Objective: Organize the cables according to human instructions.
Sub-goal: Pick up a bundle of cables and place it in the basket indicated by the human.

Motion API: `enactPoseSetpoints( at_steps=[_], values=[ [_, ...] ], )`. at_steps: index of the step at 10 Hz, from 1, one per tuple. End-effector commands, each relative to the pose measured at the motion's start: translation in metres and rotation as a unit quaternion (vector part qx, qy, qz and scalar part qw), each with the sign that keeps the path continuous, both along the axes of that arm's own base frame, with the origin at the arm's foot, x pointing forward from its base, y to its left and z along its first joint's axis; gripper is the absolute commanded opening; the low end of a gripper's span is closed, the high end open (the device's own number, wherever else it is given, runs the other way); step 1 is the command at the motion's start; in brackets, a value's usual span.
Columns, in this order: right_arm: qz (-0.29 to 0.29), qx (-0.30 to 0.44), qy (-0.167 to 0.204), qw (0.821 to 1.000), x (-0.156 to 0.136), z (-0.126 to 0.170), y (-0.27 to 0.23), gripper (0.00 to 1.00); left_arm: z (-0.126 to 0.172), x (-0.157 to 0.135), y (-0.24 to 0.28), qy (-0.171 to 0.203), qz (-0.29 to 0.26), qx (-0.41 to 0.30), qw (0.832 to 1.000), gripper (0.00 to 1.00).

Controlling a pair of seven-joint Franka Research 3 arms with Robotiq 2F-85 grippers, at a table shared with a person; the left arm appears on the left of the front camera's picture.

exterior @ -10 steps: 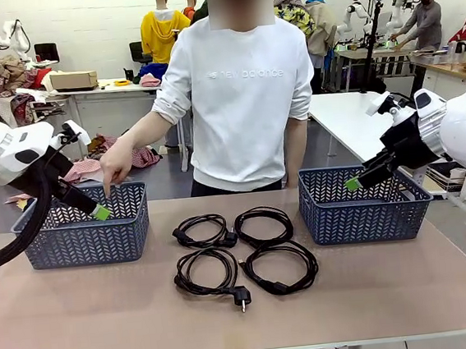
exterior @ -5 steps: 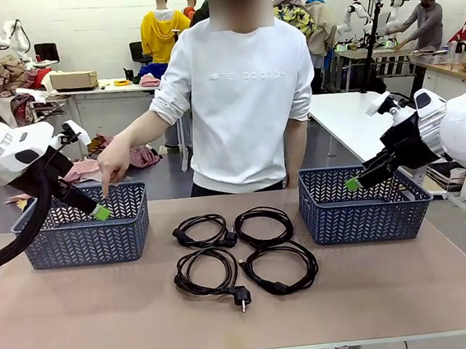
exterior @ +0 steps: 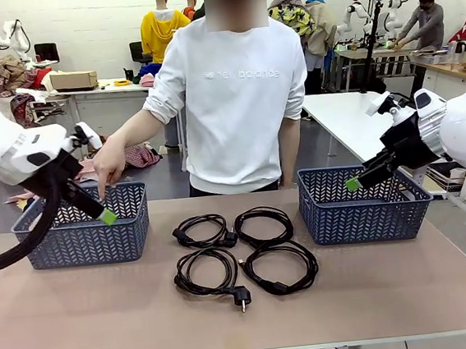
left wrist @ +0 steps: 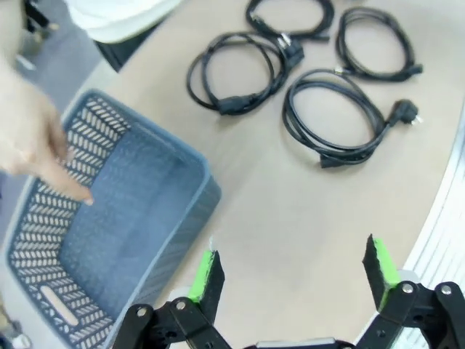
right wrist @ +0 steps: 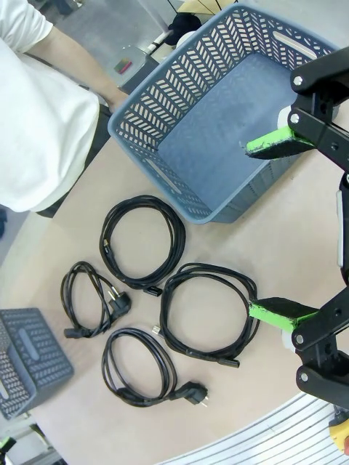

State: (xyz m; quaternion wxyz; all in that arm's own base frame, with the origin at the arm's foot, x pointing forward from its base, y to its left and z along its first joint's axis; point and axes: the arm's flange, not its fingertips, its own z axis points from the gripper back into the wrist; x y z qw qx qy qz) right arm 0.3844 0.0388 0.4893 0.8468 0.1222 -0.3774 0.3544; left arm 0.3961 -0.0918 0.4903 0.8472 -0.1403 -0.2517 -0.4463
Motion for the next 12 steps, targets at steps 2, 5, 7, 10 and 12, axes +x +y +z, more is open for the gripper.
enactPoseSetpoints(
  at_steps=[2,5,7,10,12],
  values=[
    [0.0,0.005,0.0,1.0,0.0,0.0,0.0,1.0,-0.002,0.012,-0.05,-0.01,-0.085,0.106,0.991,1.0],
    [0.0,0.005,0.0,1.0,0.0,0.0,0.0,1.0,-0.024,0.019,-0.116,-0.006,-0.173,0.173,0.97,1.0],
    [0.0,0.005,0.0,1.0,0.0,0.0,0.0,1.0,-0.042,0.019,-0.149,0.011,-0.209,0.19,0.959,1.0],
    [0.0,0.005,0.0,1.0,0.0,0.0,0.0,1.0,-0.081,0.009,-0.183,0.032,-0.252,0.22,0.942,1.0],
    [0.0,0.005,0.0,1.0,0.0,0.0,0.0,1.0,-0.101,0.003,-0.192,0.036,-0.27,0.232,0.934,1.0]
  ],
)
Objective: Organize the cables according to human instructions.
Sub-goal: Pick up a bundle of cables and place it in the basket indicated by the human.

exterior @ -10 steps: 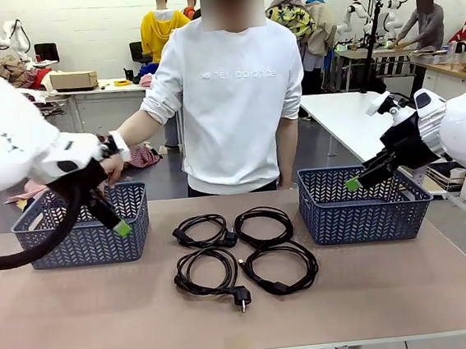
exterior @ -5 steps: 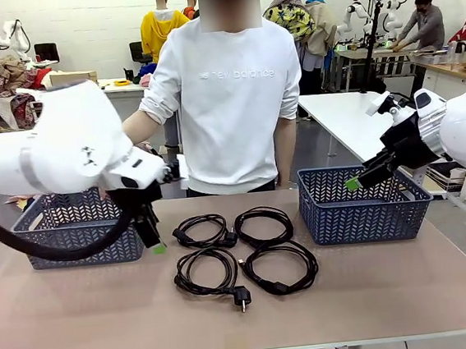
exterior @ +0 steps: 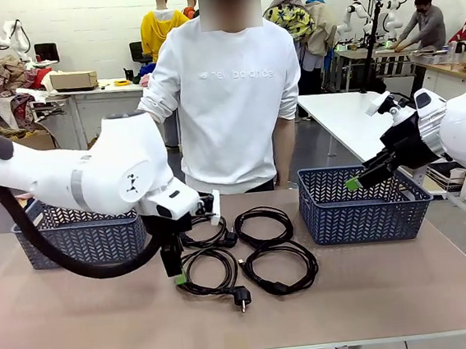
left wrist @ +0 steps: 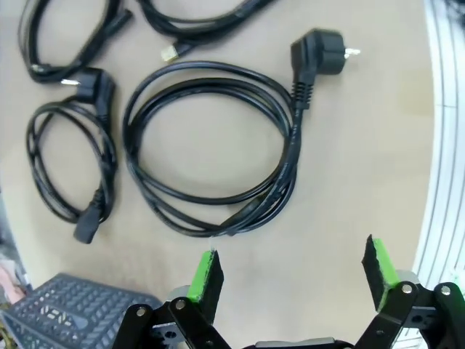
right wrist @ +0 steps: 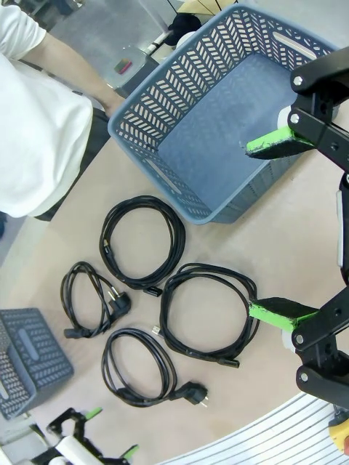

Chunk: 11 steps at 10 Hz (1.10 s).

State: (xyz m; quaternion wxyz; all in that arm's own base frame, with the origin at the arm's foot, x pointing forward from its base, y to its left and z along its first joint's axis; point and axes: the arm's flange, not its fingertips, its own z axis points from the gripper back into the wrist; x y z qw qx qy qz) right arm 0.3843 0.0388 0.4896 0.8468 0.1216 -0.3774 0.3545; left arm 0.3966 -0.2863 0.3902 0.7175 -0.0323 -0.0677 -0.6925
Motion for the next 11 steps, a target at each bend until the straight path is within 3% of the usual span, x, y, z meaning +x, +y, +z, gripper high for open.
enactPoseSetpoints(
  at_steps=[1,9,11],
  values=[
    [0.0,0.006,0.001,1.0,0.0,0.0,0.0,1.0,-0.009,0.0,0.001,-0.004,-0.015,0.014,1.0,1.0],
    [0.0,0.006,0.001,1.0,0.0,0.0,0.0,1.0,-0.012,-0.003,-0.006,0.008,-0.011,0.009,1.0,1.0],
    [0.0,0.006,0.001,1.0,0.0,0.0,0.0,1.0,-0.022,0.001,-0.012,-0.01,-0.041,0.023,0.999,1.0]
  ],
)
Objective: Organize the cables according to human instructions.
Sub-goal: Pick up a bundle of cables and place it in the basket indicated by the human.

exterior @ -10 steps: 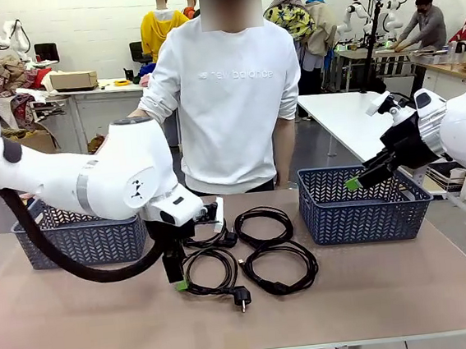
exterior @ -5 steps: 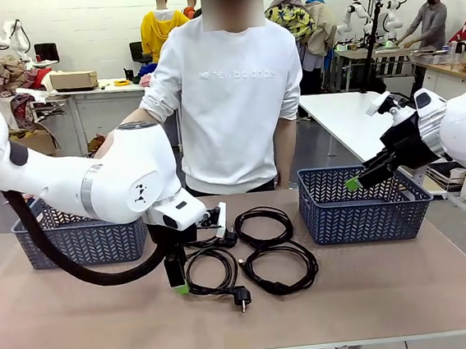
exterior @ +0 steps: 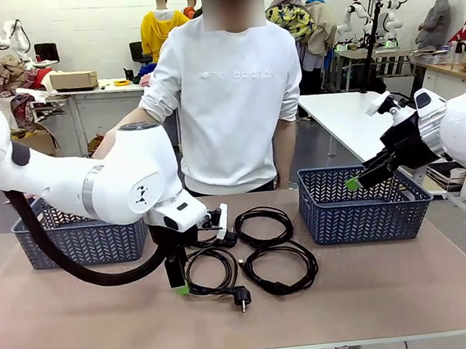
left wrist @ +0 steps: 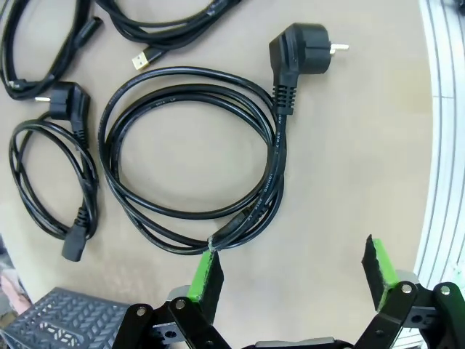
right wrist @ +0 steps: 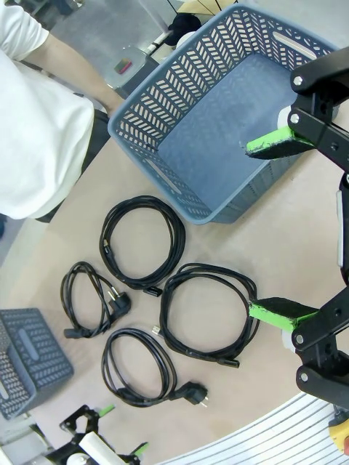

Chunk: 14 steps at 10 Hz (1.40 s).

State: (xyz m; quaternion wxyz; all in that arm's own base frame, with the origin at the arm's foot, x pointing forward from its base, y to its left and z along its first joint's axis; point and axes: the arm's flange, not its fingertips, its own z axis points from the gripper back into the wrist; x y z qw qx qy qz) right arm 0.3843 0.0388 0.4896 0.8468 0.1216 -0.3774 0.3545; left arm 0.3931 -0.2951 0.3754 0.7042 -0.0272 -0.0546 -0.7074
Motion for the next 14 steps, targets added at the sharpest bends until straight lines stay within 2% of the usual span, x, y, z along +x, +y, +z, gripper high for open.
enactPoseSetpoints(
  at_steps=[1,6,10,14],
  values=[
    [0.0,0.006,0.001,1.0,0.0,0.0,0.0,1.0,-0.014,0.007,-0.009,-0.014,-0.036,0.015,0.999,1.0],
    [0.0,0.006,0.001,1.0,0.0,0.0,0.0,1.0,-0.038,0.023,-0.041,-0.023,-0.072,0.022,0.997,1.0],
    [0.0,0.006,0.001,1.0,0.0,0.0,0.0,1.0,-0.053,0.024,-0.048,-0.008,-0.076,0.022,0.997,1.0],
    [0.0,0.006,0.001,1.0,0.0,0.0,0.0,1.0,-0.056,0.027,-0.049,-0.008,-0.07,0.036,0.997,1.0]
  ],
)
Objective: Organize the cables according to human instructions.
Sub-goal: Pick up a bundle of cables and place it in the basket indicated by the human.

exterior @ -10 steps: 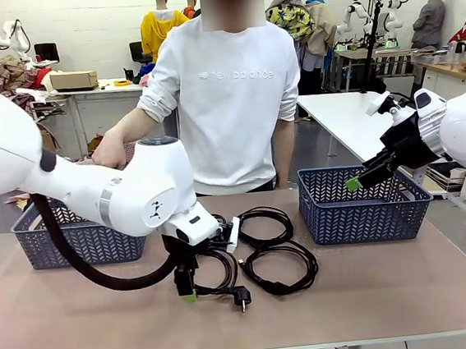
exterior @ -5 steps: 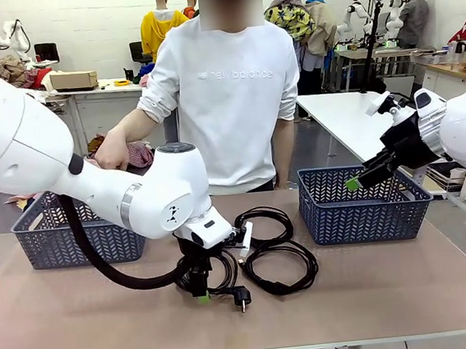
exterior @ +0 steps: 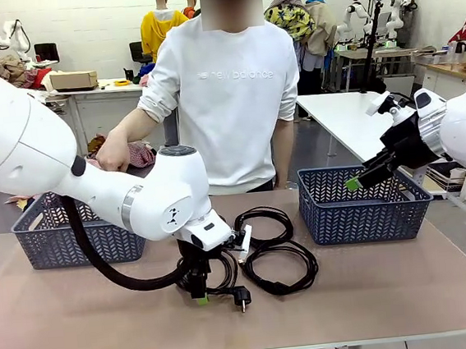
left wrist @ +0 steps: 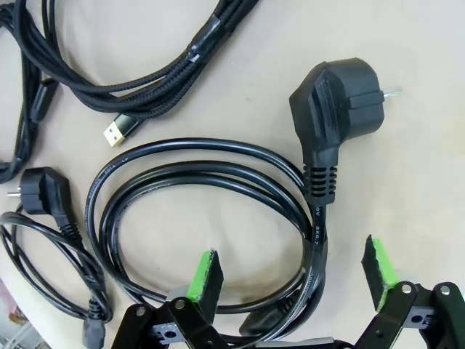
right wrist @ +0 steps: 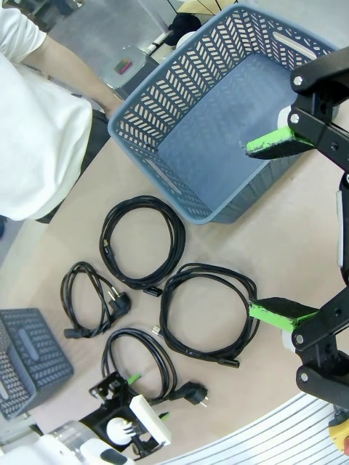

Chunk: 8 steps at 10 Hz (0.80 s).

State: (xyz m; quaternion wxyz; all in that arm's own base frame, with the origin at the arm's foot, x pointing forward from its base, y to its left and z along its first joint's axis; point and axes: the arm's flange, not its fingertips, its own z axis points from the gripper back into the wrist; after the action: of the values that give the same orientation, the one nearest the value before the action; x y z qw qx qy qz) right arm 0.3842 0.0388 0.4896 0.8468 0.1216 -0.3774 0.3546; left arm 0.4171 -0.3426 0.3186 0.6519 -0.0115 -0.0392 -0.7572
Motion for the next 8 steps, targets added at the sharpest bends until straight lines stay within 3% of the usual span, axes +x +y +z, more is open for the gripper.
enactPoseSetpoints(
  at_steps=[1,2,3,4,5,6,7,8],
  values=[
    [0.0,0.006,0.001,1.0,0.0004,-0.0003,-0.0002,1.0,-0.0018,0.0035,-0.0011,0.003,0.001,0.013,1.0,1.0],
    [0.0,0.006,0.001,1.0,0.0004,-0.0003,-0.0002,1.0,-0.0034,0.0042,-0.0011,0.004,-0.002,0.012,1.0,0.84],
    [0.0,0.006,0.001,1.0,0.0004,-0.0003,-0.0002,1.0,-0.0034,0.0049,-0.0013,0.007,0.002,0.008,1.0,0.81],
    [0.0,0.006,0.001,1.0,0.0004,-0.0003,-0.0002,1.0,-0.0028,0.0053,-0.0012,0.009,0.003,0.005,1.0,0.65],
    [0.0,0.006,0.001,1.0,0.0004,-0.0003,-0.0002,1.0,-0.0008,0.0052,-0.0017,0.011,0.004,0.0,1.0,0.62],
    [0.0,0.006,0.001,1.0,0.0004,-0.0003,-0.0002,1.0,0.001,0.0043,-0.0022,0.013,0.002,-0.001,1.0,0.46],
    [0.0,0.006,0.001,1.0,0.0004,-0.0003,-0.0002,1.0,0.002,0.0038,-0.002,0.016,0.002,-0.002,1.0,0.43],
    [0.0,0.006,0.001,1.0,0.0004,-0.0003,-0.0002,1.0,0.0024,0.0031,-0.0018,0.018,0.001,0.0,1.0,0.28]
  ],
)
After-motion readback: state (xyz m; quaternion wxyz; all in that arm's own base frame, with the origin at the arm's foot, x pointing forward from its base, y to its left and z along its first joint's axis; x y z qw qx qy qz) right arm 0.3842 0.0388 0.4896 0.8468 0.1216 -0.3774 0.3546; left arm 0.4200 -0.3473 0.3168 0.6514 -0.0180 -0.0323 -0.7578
